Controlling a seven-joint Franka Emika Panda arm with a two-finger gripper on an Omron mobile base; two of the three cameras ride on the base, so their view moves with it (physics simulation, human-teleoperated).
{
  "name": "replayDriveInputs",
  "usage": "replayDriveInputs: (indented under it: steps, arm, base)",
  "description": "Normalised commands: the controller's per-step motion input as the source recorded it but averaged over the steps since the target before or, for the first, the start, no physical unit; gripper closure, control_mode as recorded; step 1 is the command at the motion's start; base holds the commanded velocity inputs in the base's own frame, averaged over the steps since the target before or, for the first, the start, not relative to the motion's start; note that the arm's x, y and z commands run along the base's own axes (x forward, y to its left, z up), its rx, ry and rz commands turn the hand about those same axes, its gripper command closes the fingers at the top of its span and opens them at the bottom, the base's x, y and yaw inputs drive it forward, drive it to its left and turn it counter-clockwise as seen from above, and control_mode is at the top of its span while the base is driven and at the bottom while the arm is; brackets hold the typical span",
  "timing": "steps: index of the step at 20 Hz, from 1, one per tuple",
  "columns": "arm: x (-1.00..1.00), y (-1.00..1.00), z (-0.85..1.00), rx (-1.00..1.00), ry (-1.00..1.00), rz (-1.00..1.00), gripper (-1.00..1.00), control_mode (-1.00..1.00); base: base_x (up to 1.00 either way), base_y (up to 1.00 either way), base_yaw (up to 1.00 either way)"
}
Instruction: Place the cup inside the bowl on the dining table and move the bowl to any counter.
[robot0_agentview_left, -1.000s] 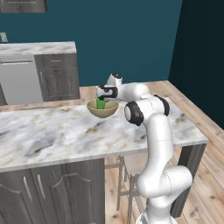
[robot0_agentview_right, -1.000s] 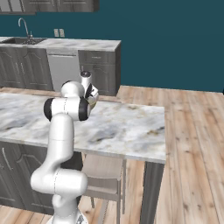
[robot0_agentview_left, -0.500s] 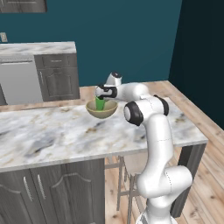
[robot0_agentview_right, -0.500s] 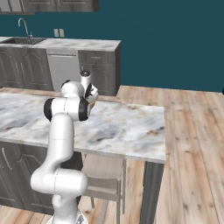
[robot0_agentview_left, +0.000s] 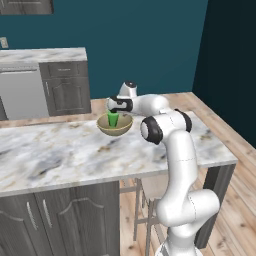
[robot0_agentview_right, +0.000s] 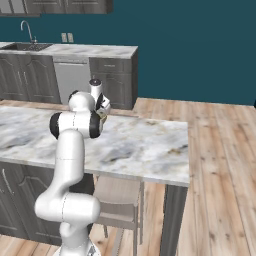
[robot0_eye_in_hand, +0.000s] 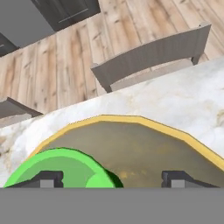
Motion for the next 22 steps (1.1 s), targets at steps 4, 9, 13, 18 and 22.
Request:
replayDriveInputs:
  steps: [4,9,13,18,22]
  arm:
    - [0.0,0.0,0.0,0.0,0.0,0.0,-1.0,-1.0]
    - [0.0,-0.05,0.06,0.0,0.0,0.0,-1.0,-1.0]
    - [0.0,-0.09,0.19,0.0,0.0,0.0,-1.0,-1.0]
    - [0.0,-0.03,0.26,0.0,0.0,0.0,-1.0,-1.0]
    - [0.0,-0.06,0.12,0.0,0.01,0.0,-1.0,-1.0]
  base:
    - [0.0,0.0,0.0]
    - [0.0,0.0,0.0]
    - [0.0,0.0,0.0]
    - [0.0,0.0,0.0]
    - [0.0,0.0,0.0]
